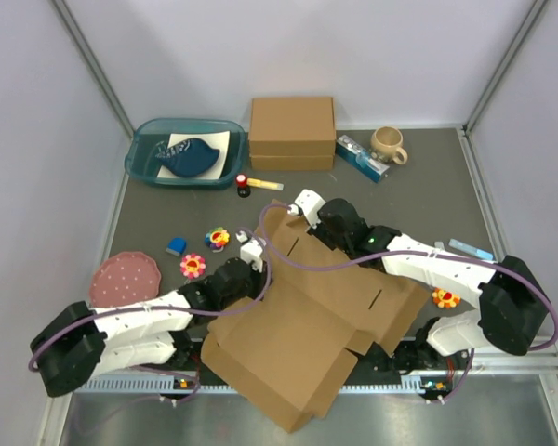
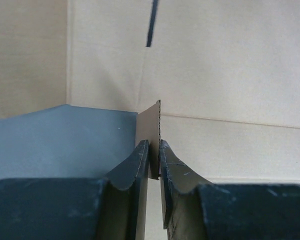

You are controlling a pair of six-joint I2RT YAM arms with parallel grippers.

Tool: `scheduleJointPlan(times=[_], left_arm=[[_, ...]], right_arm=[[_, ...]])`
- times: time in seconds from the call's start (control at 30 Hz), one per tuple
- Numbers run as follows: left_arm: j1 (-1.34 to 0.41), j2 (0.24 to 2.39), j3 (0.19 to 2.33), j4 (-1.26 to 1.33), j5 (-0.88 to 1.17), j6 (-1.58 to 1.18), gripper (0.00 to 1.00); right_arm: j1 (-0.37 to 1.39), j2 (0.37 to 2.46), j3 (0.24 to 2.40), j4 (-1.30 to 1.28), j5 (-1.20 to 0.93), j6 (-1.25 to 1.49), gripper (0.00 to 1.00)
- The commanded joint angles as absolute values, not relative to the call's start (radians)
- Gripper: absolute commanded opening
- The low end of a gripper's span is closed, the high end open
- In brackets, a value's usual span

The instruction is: Fold the paper box

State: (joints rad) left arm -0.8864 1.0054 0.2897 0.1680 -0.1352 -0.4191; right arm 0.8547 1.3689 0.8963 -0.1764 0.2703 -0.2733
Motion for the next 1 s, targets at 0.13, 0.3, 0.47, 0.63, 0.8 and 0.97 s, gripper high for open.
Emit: scheduleJointPlan(times=[0.13,0.3,0.47,0.63,0.8,0.97], left_arm=[[-1.081,1.164,0.376,0.166,-0.374,-0.370,0.27],[-1.138,1.250,0.436,0.117,-0.466,-0.432,0.41],[-1.137,1.146,0.512,0.017,-0.551,-0.437,0.55],[-1.137,0.991,0.600,-0.041,-0.615,-0.374,0.67],[-1.077,0.904,0.620,-0.026,-0.657,-0.348,0.77],[-0.806,0.939,0.630,-0.048,-0.517,-0.420,0.76]], right_arm=[[0.891,1.353,0.911,-0.187,0.276,-0.281,0.00],[0.903,1.362,0.911,-0.196,0.296,-0.293,0.00],[0.911,1.358,0.917,-0.209,0.319,-0.302,0.00],[0.916,1.345,0.922,-0.218,0.327,-0.305,0.00],[0.919,1.335,0.919,-0.219,0.324,-0.305,0.00],[0.919,1.318,0.911,-0.219,0.305,-0.307,0.00]])
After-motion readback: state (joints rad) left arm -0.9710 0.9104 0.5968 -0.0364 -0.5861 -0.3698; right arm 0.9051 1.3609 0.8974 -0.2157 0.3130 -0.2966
